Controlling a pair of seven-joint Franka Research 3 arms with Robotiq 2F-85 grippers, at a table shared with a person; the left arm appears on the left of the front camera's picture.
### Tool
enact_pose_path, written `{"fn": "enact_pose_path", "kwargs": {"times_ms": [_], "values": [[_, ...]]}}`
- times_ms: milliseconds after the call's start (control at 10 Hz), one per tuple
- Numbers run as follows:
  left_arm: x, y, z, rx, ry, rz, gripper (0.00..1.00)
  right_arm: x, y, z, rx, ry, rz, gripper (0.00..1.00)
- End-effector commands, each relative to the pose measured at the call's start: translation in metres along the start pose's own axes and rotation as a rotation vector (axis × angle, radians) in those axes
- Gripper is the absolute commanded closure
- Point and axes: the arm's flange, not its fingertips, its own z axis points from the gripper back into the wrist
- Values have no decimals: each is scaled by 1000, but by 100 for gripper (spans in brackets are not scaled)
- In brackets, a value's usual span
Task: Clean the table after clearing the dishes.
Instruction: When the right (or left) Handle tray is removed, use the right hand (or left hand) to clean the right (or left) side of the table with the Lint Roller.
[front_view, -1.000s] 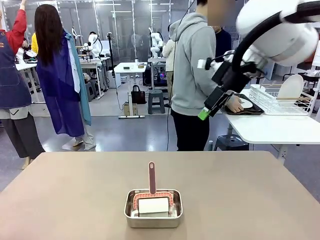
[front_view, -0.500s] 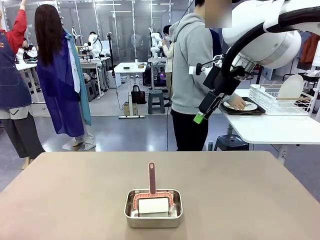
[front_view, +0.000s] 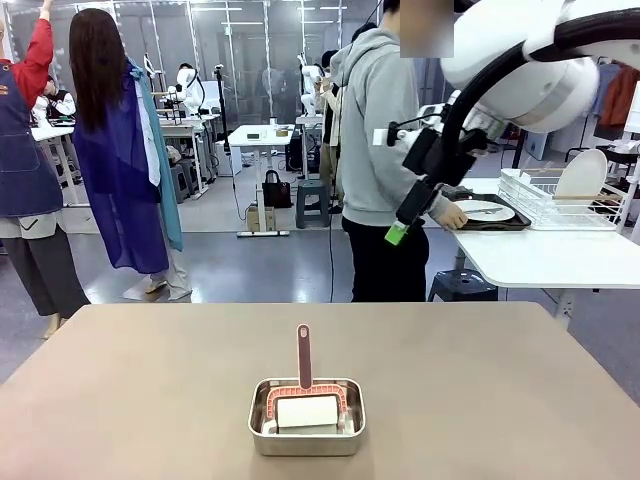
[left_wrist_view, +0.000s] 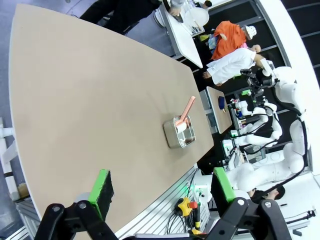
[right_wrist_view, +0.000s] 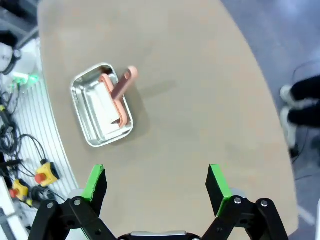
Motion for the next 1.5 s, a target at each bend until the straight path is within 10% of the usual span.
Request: {"fn": "enact_pose_path", "kwargs": {"times_ms": [0,400,1400], "values": [[-2,-4,4,10,8,-7,0,51,-18,-19,9,128,238,0],[-2,-4,4,10,8,-7,0,120,-33,-94,144,347,478,0],[-2,-4,4,10,8,-7,0,170,-23,-235,391,523,358,0]]}}
